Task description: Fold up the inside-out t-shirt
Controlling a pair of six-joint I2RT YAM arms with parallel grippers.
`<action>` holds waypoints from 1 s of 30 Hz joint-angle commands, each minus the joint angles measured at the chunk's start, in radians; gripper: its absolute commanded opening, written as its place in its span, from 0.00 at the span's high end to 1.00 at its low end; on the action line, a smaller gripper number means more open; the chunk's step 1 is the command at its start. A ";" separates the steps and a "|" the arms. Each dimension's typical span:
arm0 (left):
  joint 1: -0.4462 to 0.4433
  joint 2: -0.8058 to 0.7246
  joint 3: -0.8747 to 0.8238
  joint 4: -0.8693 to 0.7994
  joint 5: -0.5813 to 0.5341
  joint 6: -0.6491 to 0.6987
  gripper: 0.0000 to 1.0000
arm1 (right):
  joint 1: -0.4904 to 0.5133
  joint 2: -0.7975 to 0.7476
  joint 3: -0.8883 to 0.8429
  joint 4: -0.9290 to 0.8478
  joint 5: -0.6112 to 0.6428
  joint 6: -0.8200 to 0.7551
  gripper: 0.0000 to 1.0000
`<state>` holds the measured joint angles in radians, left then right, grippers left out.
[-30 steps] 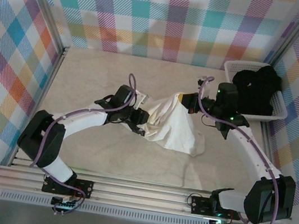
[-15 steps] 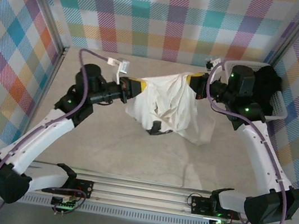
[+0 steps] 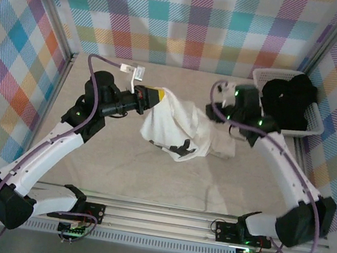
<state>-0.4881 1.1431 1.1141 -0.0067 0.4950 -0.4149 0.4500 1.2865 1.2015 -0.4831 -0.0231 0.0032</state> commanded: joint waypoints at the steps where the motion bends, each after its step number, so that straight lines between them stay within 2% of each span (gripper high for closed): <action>1: 0.004 -0.005 -0.005 0.014 -0.012 0.031 1.00 | 0.074 -0.132 -0.126 0.039 0.003 -0.012 0.54; 4: 0.004 -0.002 -0.005 0.007 -0.015 0.037 1.00 | 0.102 -0.149 -0.279 0.126 -0.082 0.067 0.54; 7: 0.003 -0.005 -0.005 0.006 -0.009 0.041 1.00 | 0.102 -0.092 -0.347 0.247 -0.083 0.108 0.53; 10: 0.004 -0.011 -0.008 -0.006 -0.008 0.044 1.00 | 0.074 -0.010 -0.316 0.325 -0.075 0.107 0.51; 16: 0.003 -0.033 -0.026 -0.015 -0.020 0.047 1.00 | 0.029 0.173 -0.255 0.405 -0.199 0.095 0.47; 18: 0.004 -0.038 -0.027 -0.020 -0.025 0.053 1.00 | 0.029 0.236 -0.235 0.418 -0.224 0.096 0.42; 22: 0.003 -0.043 -0.022 -0.041 -0.052 0.060 1.00 | 0.026 0.317 -0.200 0.477 -0.311 0.116 0.42; 24: 0.003 -0.049 -0.020 -0.055 -0.082 0.064 1.00 | 0.021 0.336 -0.179 0.492 -0.377 0.130 0.51; 26: 0.005 -0.058 -0.022 -0.074 -0.132 0.067 1.00 | 0.005 0.330 -0.161 0.501 -0.450 0.157 0.78; 27: 0.007 -0.064 -0.021 -0.088 -0.165 0.066 1.00 | -0.013 0.310 -0.150 0.493 -0.474 0.171 0.87; 28: 0.007 -0.070 -0.019 -0.113 -0.216 0.065 1.00 | -0.041 0.272 -0.136 0.471 -0.495 0.188 0.93; 30: 0.010 -0.089 -0.015 -0.161 -0.315 0.073 1.00 | -0.108 0.158 -0.110 0.436 -0.561 0.226 0.99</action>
<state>-0.4870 1.0996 1.0943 -0.1162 0.3279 -0.3698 0.4179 1.5932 1.0286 -0.0544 -0.4442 0.1715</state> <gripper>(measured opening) 0.055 0.035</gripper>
